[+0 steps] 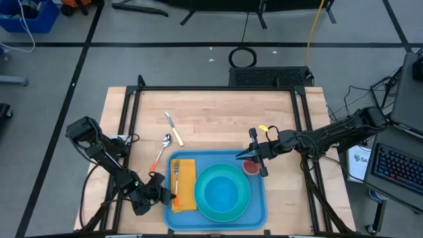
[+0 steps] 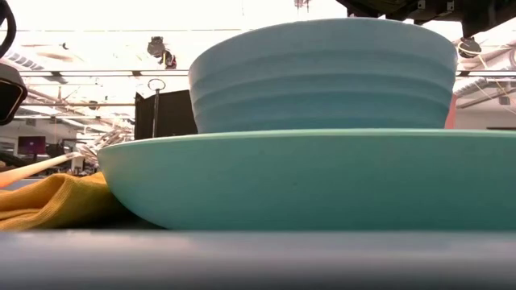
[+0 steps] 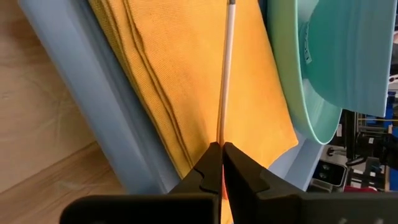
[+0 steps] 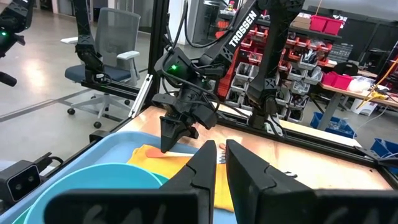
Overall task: Set up tray
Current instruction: Put the orange fork on the yellow napkin
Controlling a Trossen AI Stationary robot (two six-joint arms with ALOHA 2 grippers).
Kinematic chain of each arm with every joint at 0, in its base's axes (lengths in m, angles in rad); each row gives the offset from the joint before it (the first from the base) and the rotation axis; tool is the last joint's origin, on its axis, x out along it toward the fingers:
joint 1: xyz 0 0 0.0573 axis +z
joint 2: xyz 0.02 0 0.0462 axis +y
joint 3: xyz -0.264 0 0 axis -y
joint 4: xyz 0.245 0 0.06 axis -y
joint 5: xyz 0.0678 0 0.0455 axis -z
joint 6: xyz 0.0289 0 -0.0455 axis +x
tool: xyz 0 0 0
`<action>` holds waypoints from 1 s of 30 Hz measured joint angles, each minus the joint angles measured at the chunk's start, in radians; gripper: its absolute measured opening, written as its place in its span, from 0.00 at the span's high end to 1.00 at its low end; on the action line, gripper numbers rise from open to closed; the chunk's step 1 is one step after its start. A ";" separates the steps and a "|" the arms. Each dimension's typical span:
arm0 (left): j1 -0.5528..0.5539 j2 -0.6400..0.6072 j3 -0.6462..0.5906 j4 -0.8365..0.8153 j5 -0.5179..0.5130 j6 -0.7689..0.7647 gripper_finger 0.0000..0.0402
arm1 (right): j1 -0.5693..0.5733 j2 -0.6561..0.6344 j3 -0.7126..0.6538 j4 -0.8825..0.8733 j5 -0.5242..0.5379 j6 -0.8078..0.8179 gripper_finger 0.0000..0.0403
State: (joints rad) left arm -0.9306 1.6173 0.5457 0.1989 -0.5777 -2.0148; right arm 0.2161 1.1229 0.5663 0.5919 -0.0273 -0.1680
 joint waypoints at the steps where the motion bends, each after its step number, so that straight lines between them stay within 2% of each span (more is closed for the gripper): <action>1: 0.000 0.000 0.000 -0.001 0.000 -0.003 0.96 | 0.000 0.000 0.000 0.000 0.000 0.000 0.93; 5: 0.000 0.000 0.000 -0.003 0.000 -0.005 0.94 | 0.000 0.000 0.000 0.000 0.000 0.000 0.93; 13: 0.000 0.000 0.000 -0.002 0.000 -0.006 0.99 | 0.000 0.000 0.000 -0.006 0.000 0.000 0.93; 21: 0.000 0.000 0.000 0.002 -0.009 -0.005 0.94 | 0.000 0.000 0.000 -0.006 0.000 0.000 0.93; 30: -0.001 -0.015 0.000 0.042 -0.036 0.027 0.99 | 0.000 0.000 0.000 -0.006 0.000 0.000 0.93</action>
State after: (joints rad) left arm -0.9318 1.6024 0.5453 0.2409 -0.6140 -1.9873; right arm 0.2158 1.1229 0.5663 0.5854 -0.0273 -0.1680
